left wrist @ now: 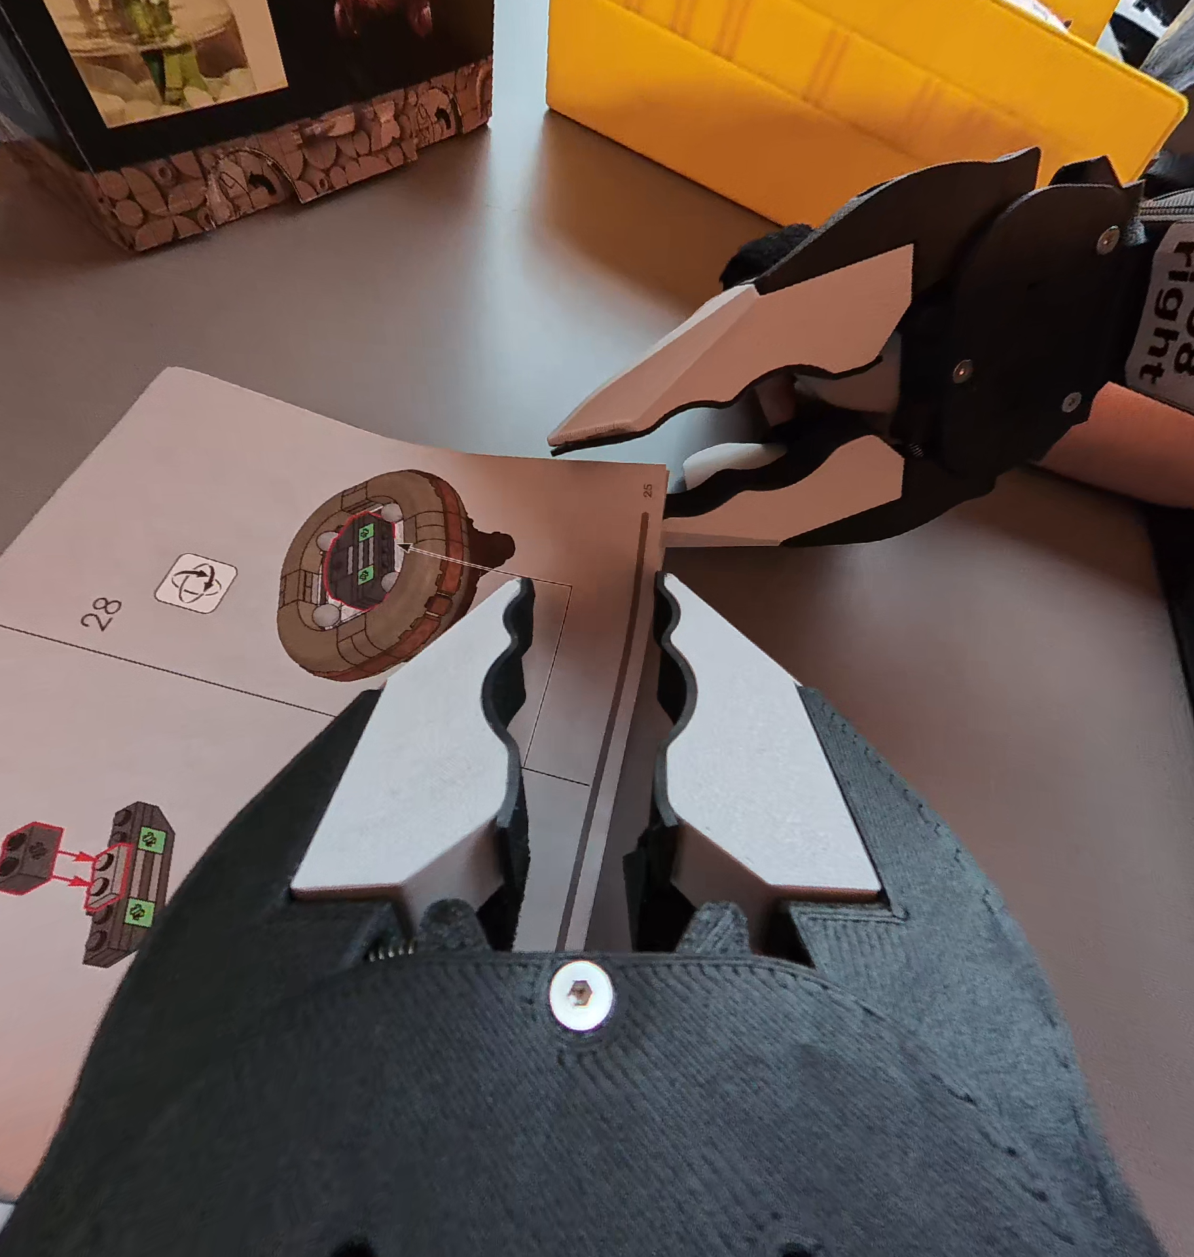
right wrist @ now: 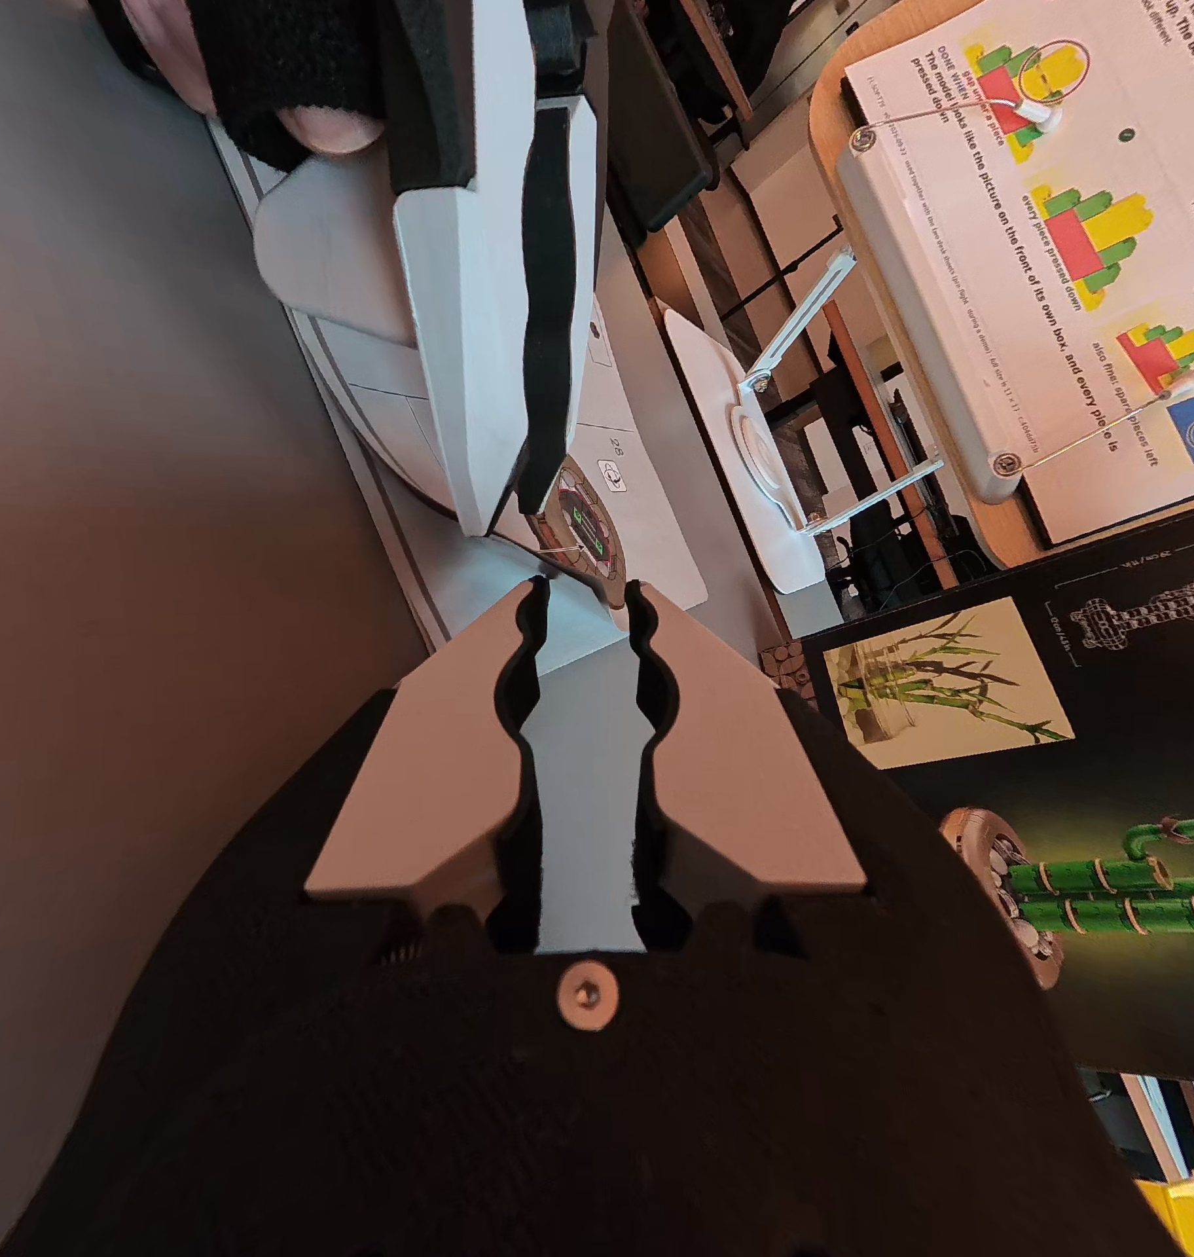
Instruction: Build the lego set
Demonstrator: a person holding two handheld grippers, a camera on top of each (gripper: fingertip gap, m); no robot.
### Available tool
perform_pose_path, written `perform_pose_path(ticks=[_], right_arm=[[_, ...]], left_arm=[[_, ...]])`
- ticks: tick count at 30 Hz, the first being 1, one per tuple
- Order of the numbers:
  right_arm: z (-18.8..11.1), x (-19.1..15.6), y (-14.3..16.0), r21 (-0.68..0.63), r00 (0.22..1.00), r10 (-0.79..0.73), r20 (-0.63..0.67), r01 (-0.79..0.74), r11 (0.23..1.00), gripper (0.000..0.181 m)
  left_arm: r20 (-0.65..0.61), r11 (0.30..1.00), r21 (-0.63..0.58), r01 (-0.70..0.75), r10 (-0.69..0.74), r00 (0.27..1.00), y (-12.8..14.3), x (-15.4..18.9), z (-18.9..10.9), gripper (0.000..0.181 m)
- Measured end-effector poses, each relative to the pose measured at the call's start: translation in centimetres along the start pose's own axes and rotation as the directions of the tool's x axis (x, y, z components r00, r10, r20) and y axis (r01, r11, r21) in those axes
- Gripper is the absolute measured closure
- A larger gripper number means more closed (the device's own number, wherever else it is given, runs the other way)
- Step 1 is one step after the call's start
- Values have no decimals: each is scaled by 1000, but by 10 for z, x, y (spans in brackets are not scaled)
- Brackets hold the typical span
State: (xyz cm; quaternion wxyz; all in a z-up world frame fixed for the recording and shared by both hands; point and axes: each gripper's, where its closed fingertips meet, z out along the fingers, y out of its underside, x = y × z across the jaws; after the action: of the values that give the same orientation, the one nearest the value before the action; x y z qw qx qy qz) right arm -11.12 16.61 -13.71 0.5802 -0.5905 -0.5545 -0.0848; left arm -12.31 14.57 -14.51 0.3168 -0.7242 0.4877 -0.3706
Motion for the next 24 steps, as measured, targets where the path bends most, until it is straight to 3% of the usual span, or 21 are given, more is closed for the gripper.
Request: perform_pose_path(ticks=[4,8,13,16,18,19,20,22,24], right_arm=[[0,0,1,-3,1000,2,3,-2,1000,159],[-1,2,1,0,1000,23,3,-23,1000,156],[-1,13,13,-81,968,251,11,-250,965,151],[-3,22,22,-119,882,471,23,-466,877,150],[-6,25,24,-140,732,679,60,-667,732,147],[-7,26,23,-157,609,788,86,-773,615,148],[-8,25,19,-175,447,885,131,-868,465,146],[-13,26,3,-222,24,966,258,-971,83,142],[-17,29,-13,-311,-359,852,382,-918,-247,141]], left_arm=[[-13,1000,2,6,-6,1000,0,1,-1,152],[-45,1000,-2,10,-10,999,1,5,-2,177],[-24,999,-1,36,-36,999,0,-1,-3,181],[-31,998,37,58,-57,998,-6,-3,-8,181],[-33,996,68,65,-63,997,-13,-3,-15,181],[-37,994,86,62,-59,998,-16,-2,-19,181],[-40,993,105,53,-49,998,-20,0,-24,181],[-30,990,138,14,-10,1000,-26,4,-33,181],[-4,986,157,-48,49,999,-28,10,-40,181]])
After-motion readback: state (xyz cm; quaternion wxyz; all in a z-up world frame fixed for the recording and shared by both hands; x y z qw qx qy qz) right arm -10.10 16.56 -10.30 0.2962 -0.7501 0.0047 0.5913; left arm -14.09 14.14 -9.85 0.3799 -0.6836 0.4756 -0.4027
